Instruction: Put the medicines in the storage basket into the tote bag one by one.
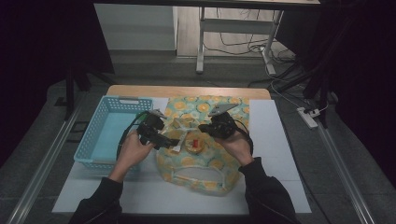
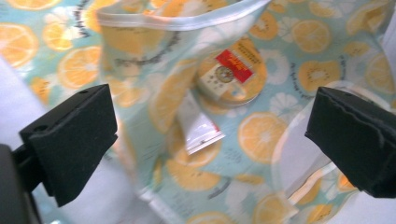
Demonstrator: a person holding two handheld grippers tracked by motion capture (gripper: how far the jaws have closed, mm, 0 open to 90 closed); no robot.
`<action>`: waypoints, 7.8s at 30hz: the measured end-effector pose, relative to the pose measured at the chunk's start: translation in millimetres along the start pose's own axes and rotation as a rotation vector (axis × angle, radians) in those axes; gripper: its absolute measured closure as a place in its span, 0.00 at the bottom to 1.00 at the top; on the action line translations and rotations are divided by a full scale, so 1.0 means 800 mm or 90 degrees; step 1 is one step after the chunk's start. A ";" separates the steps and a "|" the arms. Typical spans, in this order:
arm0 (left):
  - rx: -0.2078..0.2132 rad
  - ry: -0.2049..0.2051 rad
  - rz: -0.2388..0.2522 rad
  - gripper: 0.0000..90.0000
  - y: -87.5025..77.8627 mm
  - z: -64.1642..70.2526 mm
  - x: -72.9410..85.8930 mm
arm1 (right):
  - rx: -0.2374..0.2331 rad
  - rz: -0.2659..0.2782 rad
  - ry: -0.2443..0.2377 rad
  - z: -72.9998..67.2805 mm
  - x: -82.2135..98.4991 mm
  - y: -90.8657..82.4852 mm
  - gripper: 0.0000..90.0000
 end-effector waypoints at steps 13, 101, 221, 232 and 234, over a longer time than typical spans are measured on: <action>-0.042 -0.037 0.023 0.00 -0.029 -0.046 0.020 | 0.001 -0.003 0.001 0.000 0.001 0.002 1.00; -0.165 -0.168 -0.066 0.57 0.008 -0.187 0.030 | 0.002 0.000 -0.004 -0.001 0.000 0.000 1.00; 0.053 0.134 0.007 0.58 0.075 0.089 -0.062 | 0.020 0.016 0.020 0.018 0.006 -0.003 1.00; 0.052 0.140 0.013 0.58 0.103 0.094 -0.072 | 0.020 0.017 0.018 0.017 0.005 -0.002 1.00; 0.052 0.143 0.012 0.58 0.107 0.094 -0.073 | 0.020 0.016 0.018 0.017 0.005 -0.002 1.00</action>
Point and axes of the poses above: each handheld gripper's, and its own axes: y roughly forward along the jaws, x roughly out of its underside, z roughly to its right, the point moved 6 cm from there along y, roughly forward along the jaws, and after that the axes turned 5 degrees about -z, right-handed, at the moved point
